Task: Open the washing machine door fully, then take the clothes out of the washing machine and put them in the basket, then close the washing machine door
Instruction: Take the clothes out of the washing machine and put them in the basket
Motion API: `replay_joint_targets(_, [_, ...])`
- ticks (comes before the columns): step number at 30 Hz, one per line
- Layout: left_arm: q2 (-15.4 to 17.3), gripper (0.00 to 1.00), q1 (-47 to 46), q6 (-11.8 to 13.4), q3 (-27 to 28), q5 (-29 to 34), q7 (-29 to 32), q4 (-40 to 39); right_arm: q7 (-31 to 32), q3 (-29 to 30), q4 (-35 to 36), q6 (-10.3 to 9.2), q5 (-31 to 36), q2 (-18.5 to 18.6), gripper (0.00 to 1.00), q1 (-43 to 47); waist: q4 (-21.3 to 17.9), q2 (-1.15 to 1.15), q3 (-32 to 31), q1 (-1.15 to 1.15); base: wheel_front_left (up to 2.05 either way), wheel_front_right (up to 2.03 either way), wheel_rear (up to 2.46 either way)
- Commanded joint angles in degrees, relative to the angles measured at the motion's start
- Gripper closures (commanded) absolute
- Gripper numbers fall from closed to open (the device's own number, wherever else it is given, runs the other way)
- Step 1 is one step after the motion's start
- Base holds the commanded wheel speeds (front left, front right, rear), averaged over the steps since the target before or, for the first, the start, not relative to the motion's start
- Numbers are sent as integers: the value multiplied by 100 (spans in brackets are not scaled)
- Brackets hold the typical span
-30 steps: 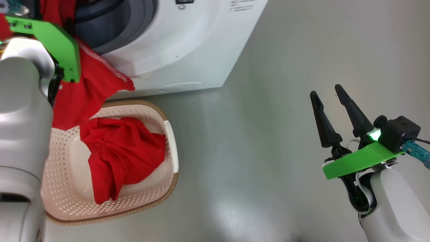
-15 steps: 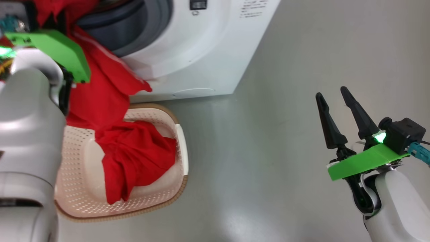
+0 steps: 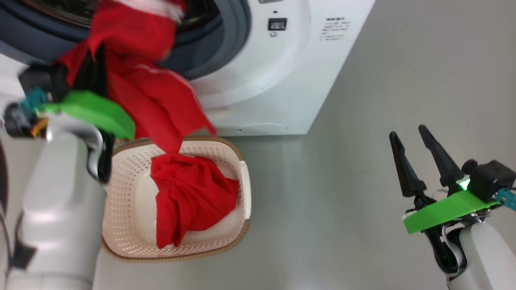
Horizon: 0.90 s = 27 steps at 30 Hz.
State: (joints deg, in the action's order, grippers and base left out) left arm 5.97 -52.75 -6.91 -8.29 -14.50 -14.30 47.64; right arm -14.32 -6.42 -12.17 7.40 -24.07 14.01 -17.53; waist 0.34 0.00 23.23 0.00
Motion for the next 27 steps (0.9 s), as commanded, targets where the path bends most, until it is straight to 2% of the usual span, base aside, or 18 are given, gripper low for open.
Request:
replay_joint_targets(1, [223,100,225,-38,159,-59,-69,-357,-68,-85,132,9,30,55,0,151,131,0,-133,0,0,0,0])
replay_joint_targets(10, [200,100,1827,0,326,-77,-69,-2232,-68,-45,156,9,15,101,0,260,234,0,-208,0,0,0,0])
replay_joint_targets(18, [118,100,3232,253,282,-170,212,-3978,-68,16,182,9,13,143,0,334,303,0,-195,0,0,0,0])
replay_joint_targets(22, [8,100,3587,257,144,-318,358,-4076,-68,-8,197,9,18,146,0,280,312,0,-111,0,0,0,0])
replay_joint_targets(27, [-53,100,3576,194,55,-429,229,-3390,-68,-56,210,9,28,127,0,190,278,0,5,0,0,0,0])
